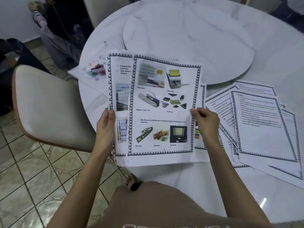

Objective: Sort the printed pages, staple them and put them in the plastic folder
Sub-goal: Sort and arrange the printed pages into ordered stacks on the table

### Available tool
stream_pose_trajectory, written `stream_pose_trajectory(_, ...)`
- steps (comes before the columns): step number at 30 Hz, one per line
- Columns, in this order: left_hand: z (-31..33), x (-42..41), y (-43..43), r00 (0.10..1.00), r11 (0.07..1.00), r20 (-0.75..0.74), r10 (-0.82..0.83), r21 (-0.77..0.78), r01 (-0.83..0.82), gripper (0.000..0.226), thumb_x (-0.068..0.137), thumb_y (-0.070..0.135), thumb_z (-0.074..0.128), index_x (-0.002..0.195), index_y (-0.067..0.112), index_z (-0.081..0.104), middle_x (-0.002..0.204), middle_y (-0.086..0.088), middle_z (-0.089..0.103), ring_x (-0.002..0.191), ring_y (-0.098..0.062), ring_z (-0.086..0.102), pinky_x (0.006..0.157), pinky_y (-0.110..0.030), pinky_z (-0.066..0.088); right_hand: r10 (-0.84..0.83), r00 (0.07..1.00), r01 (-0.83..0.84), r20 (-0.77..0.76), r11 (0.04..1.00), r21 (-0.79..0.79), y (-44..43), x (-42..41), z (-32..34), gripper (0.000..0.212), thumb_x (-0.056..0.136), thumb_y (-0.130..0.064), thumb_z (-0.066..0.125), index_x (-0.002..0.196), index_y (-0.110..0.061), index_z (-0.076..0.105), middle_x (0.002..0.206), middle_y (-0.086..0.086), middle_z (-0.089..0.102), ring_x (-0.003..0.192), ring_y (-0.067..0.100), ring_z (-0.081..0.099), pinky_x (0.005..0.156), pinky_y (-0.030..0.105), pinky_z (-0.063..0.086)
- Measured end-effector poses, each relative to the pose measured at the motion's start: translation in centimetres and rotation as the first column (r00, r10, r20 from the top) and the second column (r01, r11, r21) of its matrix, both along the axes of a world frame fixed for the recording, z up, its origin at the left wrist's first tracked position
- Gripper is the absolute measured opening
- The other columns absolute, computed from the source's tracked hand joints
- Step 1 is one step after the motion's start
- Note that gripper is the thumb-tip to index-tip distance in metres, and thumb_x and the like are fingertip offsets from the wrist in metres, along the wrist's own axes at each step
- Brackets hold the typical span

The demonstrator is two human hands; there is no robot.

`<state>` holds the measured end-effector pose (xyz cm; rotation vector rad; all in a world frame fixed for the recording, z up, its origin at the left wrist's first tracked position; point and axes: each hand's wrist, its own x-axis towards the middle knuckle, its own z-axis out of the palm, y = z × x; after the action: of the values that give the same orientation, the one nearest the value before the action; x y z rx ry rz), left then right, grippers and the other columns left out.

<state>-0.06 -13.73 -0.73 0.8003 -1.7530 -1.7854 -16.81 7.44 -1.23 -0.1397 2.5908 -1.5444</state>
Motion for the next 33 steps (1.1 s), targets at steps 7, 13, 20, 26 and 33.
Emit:
stream_pose_trajectory(7, -0.3, 1.1, -1.6, 0.997, 0.997, 0.021, 0.070, 0.008, -0.070, 0.020, 0.099, 0.029, 0.036, 0.095, 0.027, 0.056, 0.092, 0.002, 0.062, 0.088, -0.014, 0.061, 0.079, -0.034, 0.051, -0.084, 0.996, 0.083, 0.005, 0.987, 0.138, 2.7, -1.0, -1.8, 0.014, 0.085, -0.015, 0.063, 0.084, -0.001, 0.067, 0.075, 0.008, 0.062, 0.072, 0.019, 0.054, 0.073, 0.023, 0.038)
stream_pose_trajectory(13, -0.1, 1.5, -3.0, 0.992, 0.992, 0.006, 0.124, -0.023, -0.123, 0.021, 0.099, 0.027, 0.036, 0.092, 0.029, 0.055, 0.088, 0.005, 0.062, 0.081, -0.010, 0.062, 0.075, -0.030, 0.053, -0.074, 0.997, 0.078, -0.026, 0.965, 0.252, 3.6, -0.9, -2.7, 0.014, 0.085, -0.007, 0.060, 0.084, 0.006, 0.065, 0.076, 0.013, 0.060, 0.073, 0.020, 0.050, 0.064, 0.016, 0.030)
stream_pose_trajectory(20, 0.4, 1.8, -4.0, 0.983, 0.983, -0.001, 0.185, -0.014, -0.185, 0.022, 0.100, 0.024, 0.034, 0.096, 0.031, 0.055, 0.081, 0.017, 0.068, 0.075, 0.004, 0.063, 0.068, -0.019, 0.054, -0.066, 0.994, 0.088, -0.084, 0.949, 0.303, 3.8, -1.0, -3.1, 0.015, 0.086, -0.006, 0.058, 0.088, 0.008, 0.064, 0.087, 0.023, 0.066, 0.072, 0.021, 0.048, 0.061, 0.021, 0.028)
stream_pose_trajectory(26, 0.8, 1.7, -3.6, 0.982, 0.981, 0.006, 0.191, -0.014, -0.191, 0.022, 0.100, 0.021, 0.034, 0.091, 0.032, 0.050, 0.070, 0.029, 0.066, 0.067, 0.012, 0.061, 0.061, -0.008, 0.050, -0.088, 0.986, 0.122, -0.142, 0.961, 0.249, 3.0, -1.3, -2.7, 0.030, 0.085, -0.010, 0.061, 0.114, -0.001, 0.058, 0.114, 0.020, 0.051, 0.087, 0.017, 0.048, 0.079, 0.016, 0.034)
stream_pose_trajectory(33, 0.2, 1.4, -2.9, 0.992, 0.993, 0.041, 0.116, -0.036, -0.115, 0.018, 0.098, 0.024, 0.040, 0.100, 0.029, 0.057, 0.087, 0.014, 0.068, 0.081, -0.001, 0.065, 0.072, -0.022, 0.056, 0.239, 0.957, -0.218, 0.165, 0.967, -0.135, -0.3, -0.1, 1.2, 0.021, 0.095, -0.029, 0.046, 0.102, -0.016, 0.061, 0.089, -0.002, 0.064, 0.077, 0.011, 0.060, 0.067, 0.022, 0.045)
